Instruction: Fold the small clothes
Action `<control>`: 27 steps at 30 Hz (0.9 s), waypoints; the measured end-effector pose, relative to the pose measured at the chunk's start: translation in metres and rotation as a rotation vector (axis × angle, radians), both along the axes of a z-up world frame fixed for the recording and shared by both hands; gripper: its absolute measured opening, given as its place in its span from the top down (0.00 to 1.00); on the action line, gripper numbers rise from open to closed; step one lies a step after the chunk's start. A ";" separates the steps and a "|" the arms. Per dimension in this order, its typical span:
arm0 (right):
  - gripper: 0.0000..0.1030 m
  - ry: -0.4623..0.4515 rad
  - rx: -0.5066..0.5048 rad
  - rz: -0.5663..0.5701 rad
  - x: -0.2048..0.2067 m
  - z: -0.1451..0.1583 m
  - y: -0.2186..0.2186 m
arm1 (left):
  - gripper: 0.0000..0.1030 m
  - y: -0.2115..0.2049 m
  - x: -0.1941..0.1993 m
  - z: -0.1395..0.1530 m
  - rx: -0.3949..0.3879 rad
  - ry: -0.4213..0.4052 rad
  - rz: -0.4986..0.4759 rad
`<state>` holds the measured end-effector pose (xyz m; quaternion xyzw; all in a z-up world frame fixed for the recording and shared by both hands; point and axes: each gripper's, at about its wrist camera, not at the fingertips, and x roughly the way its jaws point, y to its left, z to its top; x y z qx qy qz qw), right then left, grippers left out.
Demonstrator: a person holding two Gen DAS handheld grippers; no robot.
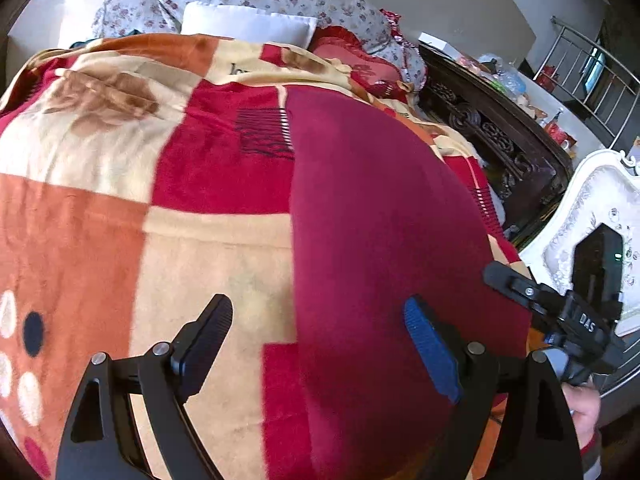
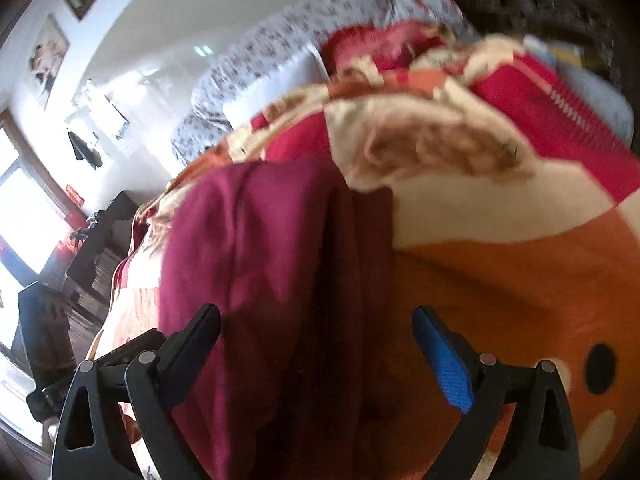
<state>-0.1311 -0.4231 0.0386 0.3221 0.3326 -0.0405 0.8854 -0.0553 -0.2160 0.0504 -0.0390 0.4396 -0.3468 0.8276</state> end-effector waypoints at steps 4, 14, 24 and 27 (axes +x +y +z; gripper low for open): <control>0.04 -0.006 0.073 0.037 0.017 -0.015 -0.004 | 0.10 -0.014 0.006 -0.009 -0.005 0.004 0.000; 0.43 -0.013 -0.034 0.063 0.018 0.000 0.018 | 0.40 -0.025 -0.005 0.000 0.004 -0.034 -0.055; 0.49 -0.069 -0.085 0.104 -0.015 0.046 0.065 | 0.51 0.022 -0.046 0.040 0.033 -0.090 -0.052; 0.49 -0.055 -0.053 0.143 -0.023 0.047 0.088 | 0.51 0.048 -0.061 0.048 0.037 -0.092 -0.046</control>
